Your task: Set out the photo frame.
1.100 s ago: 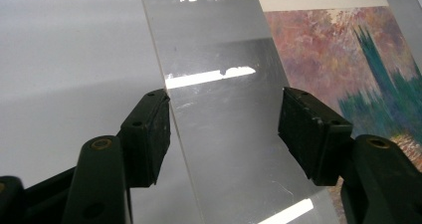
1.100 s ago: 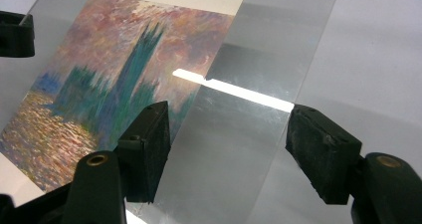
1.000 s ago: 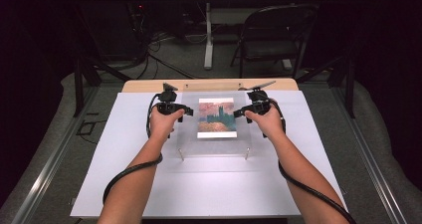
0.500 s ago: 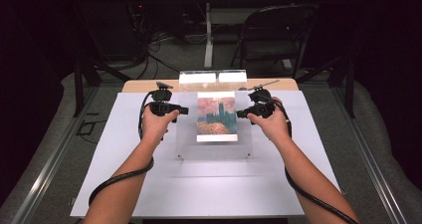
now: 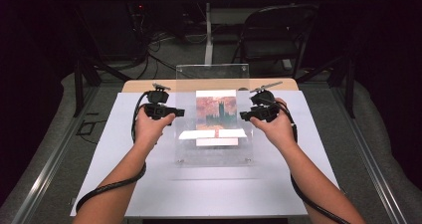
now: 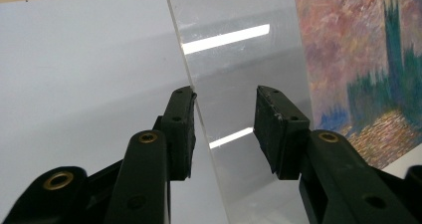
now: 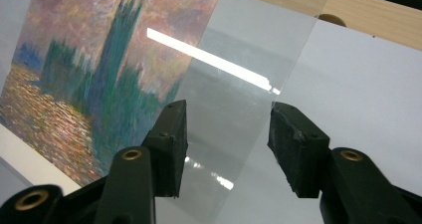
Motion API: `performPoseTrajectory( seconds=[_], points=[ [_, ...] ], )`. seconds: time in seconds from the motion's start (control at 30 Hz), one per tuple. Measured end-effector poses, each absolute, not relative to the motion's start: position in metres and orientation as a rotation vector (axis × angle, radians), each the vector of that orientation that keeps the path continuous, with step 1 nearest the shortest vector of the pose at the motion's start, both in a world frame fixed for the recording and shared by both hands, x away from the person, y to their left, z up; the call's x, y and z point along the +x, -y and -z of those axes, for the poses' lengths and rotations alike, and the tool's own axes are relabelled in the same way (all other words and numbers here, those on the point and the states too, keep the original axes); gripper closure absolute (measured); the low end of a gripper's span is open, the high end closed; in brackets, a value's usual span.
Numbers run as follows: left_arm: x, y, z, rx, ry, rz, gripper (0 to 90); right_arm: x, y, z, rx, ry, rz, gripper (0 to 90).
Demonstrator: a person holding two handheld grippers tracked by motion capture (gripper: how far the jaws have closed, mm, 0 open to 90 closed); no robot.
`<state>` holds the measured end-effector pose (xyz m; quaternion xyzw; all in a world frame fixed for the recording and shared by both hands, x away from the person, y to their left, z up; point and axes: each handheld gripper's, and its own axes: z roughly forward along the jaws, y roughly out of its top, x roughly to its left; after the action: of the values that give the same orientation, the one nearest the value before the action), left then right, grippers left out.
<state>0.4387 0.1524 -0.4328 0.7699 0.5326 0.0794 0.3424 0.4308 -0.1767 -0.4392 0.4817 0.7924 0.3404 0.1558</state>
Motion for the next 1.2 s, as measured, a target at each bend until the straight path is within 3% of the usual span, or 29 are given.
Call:
performPoseTrajectory(
  seconds=[1.2],
  points=[
    [0.38,-0.167,0.407,2.018,-1.258,-0.248,76.4,0.368,0.187,0.414,1.273,-2.249,-0.985,73.9]
  ],
)
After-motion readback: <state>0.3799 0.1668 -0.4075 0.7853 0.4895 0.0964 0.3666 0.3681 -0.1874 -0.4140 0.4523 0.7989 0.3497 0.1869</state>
